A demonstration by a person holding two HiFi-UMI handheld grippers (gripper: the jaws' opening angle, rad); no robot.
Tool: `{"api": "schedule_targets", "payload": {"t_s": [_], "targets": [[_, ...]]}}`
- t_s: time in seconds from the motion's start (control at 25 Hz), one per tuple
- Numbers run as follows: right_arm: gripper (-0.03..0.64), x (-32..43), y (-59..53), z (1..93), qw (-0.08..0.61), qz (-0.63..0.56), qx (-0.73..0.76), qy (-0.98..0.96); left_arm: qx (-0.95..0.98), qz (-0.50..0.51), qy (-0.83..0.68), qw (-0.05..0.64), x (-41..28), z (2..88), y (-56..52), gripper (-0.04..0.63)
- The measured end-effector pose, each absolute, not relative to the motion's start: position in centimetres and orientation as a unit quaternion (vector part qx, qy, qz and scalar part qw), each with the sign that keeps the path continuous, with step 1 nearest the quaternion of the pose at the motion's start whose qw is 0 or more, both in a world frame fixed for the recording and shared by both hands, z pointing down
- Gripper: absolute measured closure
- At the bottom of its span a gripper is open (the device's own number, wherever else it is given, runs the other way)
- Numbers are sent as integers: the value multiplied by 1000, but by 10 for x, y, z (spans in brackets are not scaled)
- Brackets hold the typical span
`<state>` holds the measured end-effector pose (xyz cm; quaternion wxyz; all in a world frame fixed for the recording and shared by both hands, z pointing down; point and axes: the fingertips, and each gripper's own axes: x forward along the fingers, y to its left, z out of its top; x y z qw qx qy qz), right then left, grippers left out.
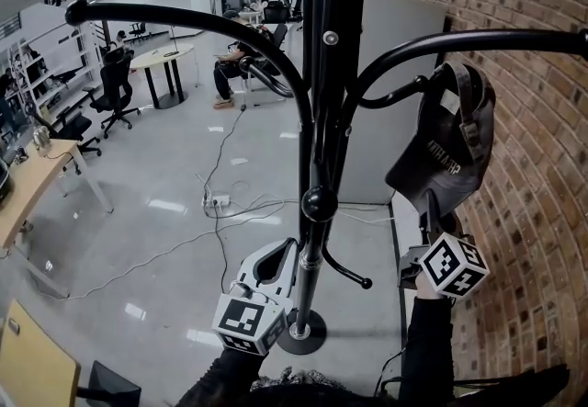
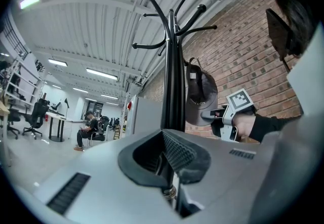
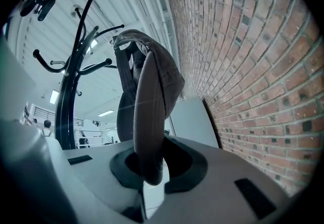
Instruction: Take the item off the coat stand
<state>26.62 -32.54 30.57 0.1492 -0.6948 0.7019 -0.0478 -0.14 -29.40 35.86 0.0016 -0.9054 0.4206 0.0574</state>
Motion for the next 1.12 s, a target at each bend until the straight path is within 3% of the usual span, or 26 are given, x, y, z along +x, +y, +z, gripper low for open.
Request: {"api": "schedule_targets", "payload": {"t_s": [1.12], "targets": [[581, 291, -254, 358, 115, -58, -727, 675, -909, 53, 414, -9, 6, 364, -273, 591]]}}
